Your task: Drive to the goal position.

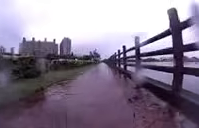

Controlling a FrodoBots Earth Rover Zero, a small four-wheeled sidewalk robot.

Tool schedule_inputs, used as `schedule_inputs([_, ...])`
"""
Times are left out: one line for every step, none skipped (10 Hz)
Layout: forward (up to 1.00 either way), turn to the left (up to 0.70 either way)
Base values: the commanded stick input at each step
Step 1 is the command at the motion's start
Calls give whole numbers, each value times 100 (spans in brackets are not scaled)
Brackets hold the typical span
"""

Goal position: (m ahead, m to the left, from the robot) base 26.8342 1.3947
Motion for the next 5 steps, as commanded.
schedule_inputs([100, 0])
schedule_inputs([100, 0])
schedule_inputs([100, 0])
schedule_inputs([100, 0])
schedule_inputs([100, 6])
